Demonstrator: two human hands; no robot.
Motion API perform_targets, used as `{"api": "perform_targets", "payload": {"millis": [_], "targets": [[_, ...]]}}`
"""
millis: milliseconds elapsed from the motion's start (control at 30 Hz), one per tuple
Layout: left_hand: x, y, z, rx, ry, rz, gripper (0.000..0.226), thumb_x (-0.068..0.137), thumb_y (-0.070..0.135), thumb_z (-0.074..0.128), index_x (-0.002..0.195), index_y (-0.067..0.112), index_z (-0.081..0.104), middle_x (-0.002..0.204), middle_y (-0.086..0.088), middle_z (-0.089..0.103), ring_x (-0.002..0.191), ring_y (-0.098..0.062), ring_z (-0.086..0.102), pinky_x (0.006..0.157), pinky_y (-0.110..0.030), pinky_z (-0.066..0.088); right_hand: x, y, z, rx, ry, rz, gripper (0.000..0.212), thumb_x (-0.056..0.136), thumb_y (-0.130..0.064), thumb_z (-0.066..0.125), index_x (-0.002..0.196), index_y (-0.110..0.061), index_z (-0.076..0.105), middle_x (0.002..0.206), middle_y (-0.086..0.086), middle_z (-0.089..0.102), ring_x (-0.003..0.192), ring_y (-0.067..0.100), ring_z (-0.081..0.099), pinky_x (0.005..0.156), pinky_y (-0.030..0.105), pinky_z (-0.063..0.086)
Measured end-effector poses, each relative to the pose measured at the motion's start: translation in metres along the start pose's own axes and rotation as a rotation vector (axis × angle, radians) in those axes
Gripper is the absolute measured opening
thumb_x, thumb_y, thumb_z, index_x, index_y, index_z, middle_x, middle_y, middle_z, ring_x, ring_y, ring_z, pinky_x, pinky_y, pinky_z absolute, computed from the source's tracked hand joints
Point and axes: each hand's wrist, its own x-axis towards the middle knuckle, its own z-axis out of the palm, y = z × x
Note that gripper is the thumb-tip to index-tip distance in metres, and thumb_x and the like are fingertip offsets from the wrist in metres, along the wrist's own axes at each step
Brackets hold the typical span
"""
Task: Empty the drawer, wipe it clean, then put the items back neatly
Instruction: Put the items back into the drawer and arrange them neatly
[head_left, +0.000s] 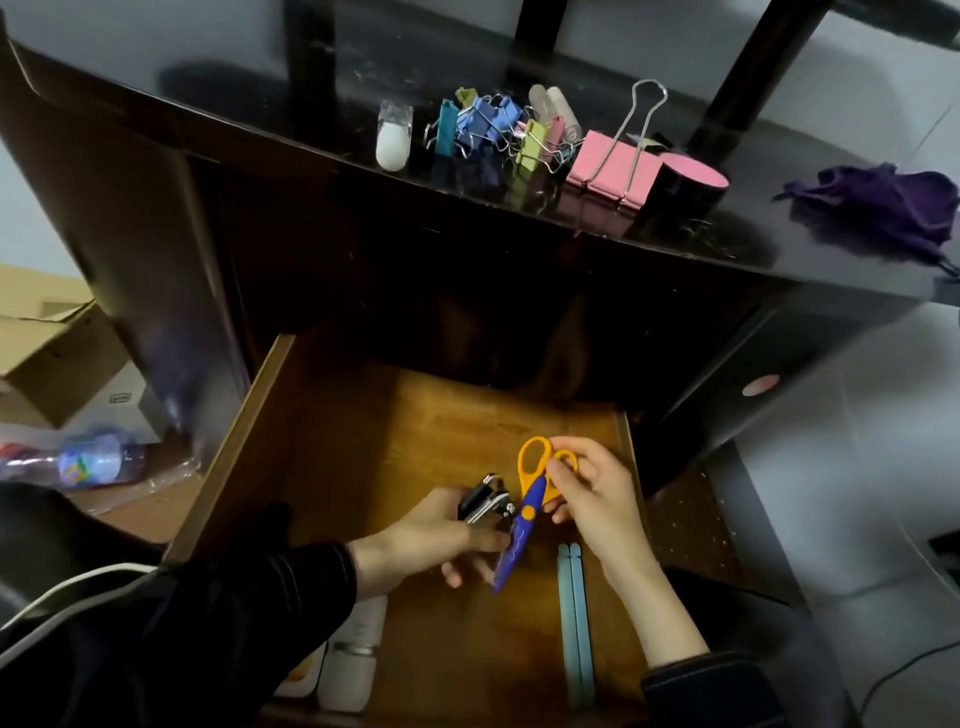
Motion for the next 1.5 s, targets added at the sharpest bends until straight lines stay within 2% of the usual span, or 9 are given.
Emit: {"api": "perform_targets", "payload": {"millis": [133, 267, 367, 567, 700, 833, 1000, 1333, 1500], "targets": [[0.009, -0.011, -0.002, 0.015, 0.165, -0.145, 0.027, 0.087, 0.011, 0.074, 0.109, 0.005, 0.059, 0.087, -0.009, 0.068, 0.067, -0.020, 0.071, 0.044, -0.024, 0.049, 0.025, 0.011, 0.003, -0.355, -0.196, 0.066, 0.013, 0.102, -0.014, 0.055, 0.110, -0.023, 0.059, 0.092, 0.009, 0.068, 0.065, 0.015, 0.066, 0.056, 0.022, 0.052], [0.015, -0.020, -0.009, -0.177, 0.242, -0.279, 0.034, 0.082, 0.014, 0.077, 0.108, -0.001, 0.061, 0.083, -0.017, 0.063, 0.064, -0.024, 0.068, 0.054, -0.034, 0.057, 0.043, 0.021, 0.013, -0.602, -0.316, 0.171, 0.010, 0.103, -0.018, 0.051, 0.109, -0.025, 0.054, 0.090, 0.002, 0.066, 0.069, 0.017, 0.068, 0.061, 0.027, 0.058], [0.017, -0.022, -0.013, -0.291, 0.285, -0.297, 0.043, 0.078, 0.016, 0.081, 0.110, -0.002, 0.058, 0.082, -0.017, 0.059, 0.062, -0.026, 0.068, 0.058, -0.038, 0.060, 0.044, 0.025, 0.020, -0.767, -0.325, 0.185, 0.010, 0.101, -0.020, 0.049, 0.108, -0.025, 0.053, 0.091, 0.003, 0.067, 0.078, 0.023, 0.069, 0.076, 0.042, 0.062], [0.016, -0.017, -0.014, -0.405, 0.234, -0.273, 0.040, 0.086, 0.007, 0.073, 0.116, -0.008, 0.052, 0.071, -0.018, 0.063, 0.067, -0.035, 0.069, 0.059, -0.039, 0.059, 0.036, 0.018, 0.022, -1.083, -0.272, 0.113, 0.013, 0.097, -0.021, 0.060, 0.107, -0.016, 0.054, 0.102, 0.006, 0.066, 0.090, 0.024, 0.068, 0.080, 0.035, 0.060], [0.011, -0.011, -0.016, -0.373, 0.166, -0.269, 0.035, 0.093, 0.011, 0.065, 0.120, -0.006, 0.050, 0.093, -0.027, 0.073, 0.076, -0.039, 0.072, 0.061, -0.039, 0.060, 0.035, 0.014, 0.022, -1.217, -0.279, 0.074, 0.014, 0.097, -0.016, 0.059, 0.111, -0.015, 0.056, 0.116, 0.008, 0.060, 0.101, 0.028, 0.062, 0.083, 0.036, 0.055], [0.011, -0.008, -0.016, -0.336, 0.193, -0.250, 0.031, 0.095, 0.010, 0.062, 0.118, -0.008, 0.051, 0.101, -0.028, 0.072, 0.073, -0.036, 0.070, 0.063, -0.038, 0.057, 0.036, 0.016, 0.023, -1.220, -0.263, 0.066, 0.014, 0.099, -0.022, 0.057, 0.111, -0.016, 0.057, 0.116, 0.007, 0.057, 0.099, 0.027, 0.062, 0.084, 0.038, 0.056], [0.012, -0.007, -0.017, -0.344, 0.188, -0.233, 0.025, 0.094, 0.009, 0.061, 0.112, -0.006, 0.052, 0.099, -0.028, 0.072, 0.073, -0.037, 0.070, 0.064, -0.038, 0.057, 0.033, 0.019, 0.021, -1.213, -0.325, 0.082, 0.041, 0.088, -0.048, 0.069, 0.112, -0.019, 0.054, 0.114, 0.003, 0.054, 0.098, 0.024, 0.062, 0.080, 0.036, 0.055], [0.015, -0.010, -0.019, -0.375, 0.203, -0.276, 0.032, 0.090, 0.010, 0.068, 0.113, -0.006, 0.052, 0.094, -0.022, 0.061, 0.076, -0.038, 0.072, 0.072, -0.047, 0.058, 0.030, 0.016, 0.022, -1.242, -0.312, 0.115, 0.043, 0.084, -0.036, 0.079, 0.114, -0.017, 0.055, 0.119, 0.006, 0.055, 0.100, 0.026, 0.064, 0.084, 0.037, 0.057], [0.012, -0.008, -0.019, -0.406, 0.224, -0.272, 0.034, 0.091, 0.008, 0.064, 0.117, -0.007, 0.048, 0.089, -0.022, 0.058, 0.072, -0.034, 0.068, 0.064, -0.042, 0.057, 0.030, 0.014, 0.023, -1.235, -0.314, 0.126, 0.046, 0.084, -0.036, 0.079, 0.117, -0.016, 0.054, 0.124, 0.008, 0.054, 0.103, 0.027, 0.063, 0.084, 0.037, 0.057]]}}
